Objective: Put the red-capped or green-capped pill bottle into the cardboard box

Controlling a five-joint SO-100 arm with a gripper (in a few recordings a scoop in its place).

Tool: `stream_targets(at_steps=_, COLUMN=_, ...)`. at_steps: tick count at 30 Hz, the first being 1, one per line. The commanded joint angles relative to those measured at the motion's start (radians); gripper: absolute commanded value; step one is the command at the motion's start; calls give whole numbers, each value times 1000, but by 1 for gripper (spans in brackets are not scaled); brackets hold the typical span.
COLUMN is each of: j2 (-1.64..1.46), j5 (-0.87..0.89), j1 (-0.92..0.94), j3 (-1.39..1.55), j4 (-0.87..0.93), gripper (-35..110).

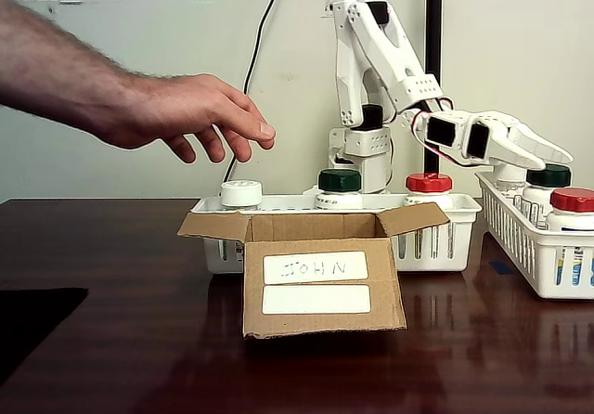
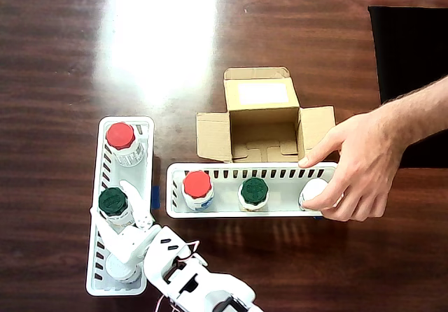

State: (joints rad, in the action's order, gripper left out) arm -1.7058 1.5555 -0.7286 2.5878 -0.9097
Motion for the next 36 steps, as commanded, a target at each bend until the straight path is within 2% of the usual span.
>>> stream_targets(at_steps=1, j2=12, j5=12, j1=-11, j3=-40, j4=-74, gripper=59)
stream_targets(at_steps=7, j2=155, j5=31, j1=15, j3=-46, j4=-199, gripper=59)
stream_targets(at_steps=31, j2=224, j5=31, j1=31, j3=-117, j4=-202, gripper=59)
stream_targets(at_steps=33, j2=222, j5=29, j1=26, j3=-115, j4=-202, gripper=54)
stream_targets(at_steps=36, j2=221, j5=31, j1=25, j3=-117, j4=-202, gripper=36)
